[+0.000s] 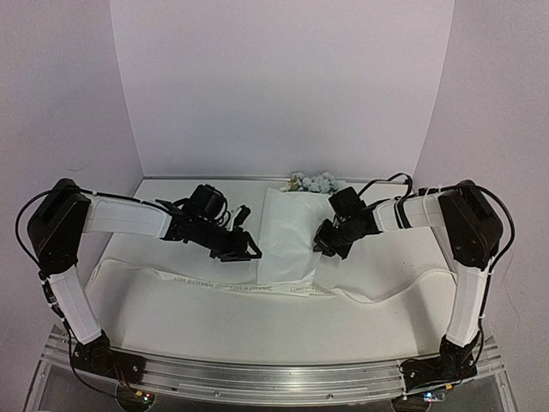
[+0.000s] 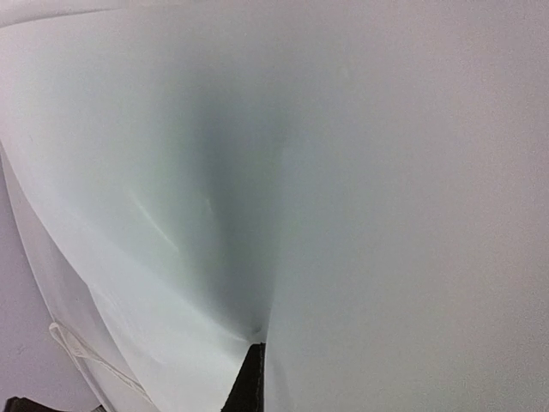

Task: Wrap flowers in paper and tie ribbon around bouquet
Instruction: Move the folded bouquet to the center of the board.

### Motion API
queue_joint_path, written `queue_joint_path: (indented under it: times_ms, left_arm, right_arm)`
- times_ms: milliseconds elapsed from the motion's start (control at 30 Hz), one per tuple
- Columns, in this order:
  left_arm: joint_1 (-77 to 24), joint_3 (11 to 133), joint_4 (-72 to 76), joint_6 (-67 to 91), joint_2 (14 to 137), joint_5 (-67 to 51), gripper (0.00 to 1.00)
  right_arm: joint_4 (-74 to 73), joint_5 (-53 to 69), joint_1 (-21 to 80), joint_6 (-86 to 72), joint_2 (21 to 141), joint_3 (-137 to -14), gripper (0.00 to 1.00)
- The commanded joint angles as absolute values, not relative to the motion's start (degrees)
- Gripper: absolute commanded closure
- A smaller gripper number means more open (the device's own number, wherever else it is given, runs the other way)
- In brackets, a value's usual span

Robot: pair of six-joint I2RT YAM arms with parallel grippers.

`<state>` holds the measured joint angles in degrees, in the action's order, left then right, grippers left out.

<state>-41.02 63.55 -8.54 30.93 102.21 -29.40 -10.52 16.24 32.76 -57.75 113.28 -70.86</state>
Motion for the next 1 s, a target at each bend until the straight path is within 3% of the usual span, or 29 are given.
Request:
queue_joint_path:
  times_ms: [0,333,700,967]
  left_arm:
    - [-40.53,56.63,-5.63,29.59,102.02,-25.4,0.61]
    - [-40.67,50.74,-0.25,32.67,105.43,-25.83,0.67]
    - [-41.45,43.6,-0.26,34.71,101.01,-25.91,0.69]
    - [-41.67,45.17,-1.13,35.26,100.69,-24.71,0.7]
  right_arm:
    - [-14.82,15.91,31.98,-57.66,115.7,-76.03,1.0]
    - [-18.77,15.04,31.69,-57.31,118.78,-82.27,1.0]
    - [-22.56,14.45,30.5,-58.88,121.1,-87.74,1.0]
    - [-25.06,15.22,30.5,-61.86,122.64,-90.74,1.0]
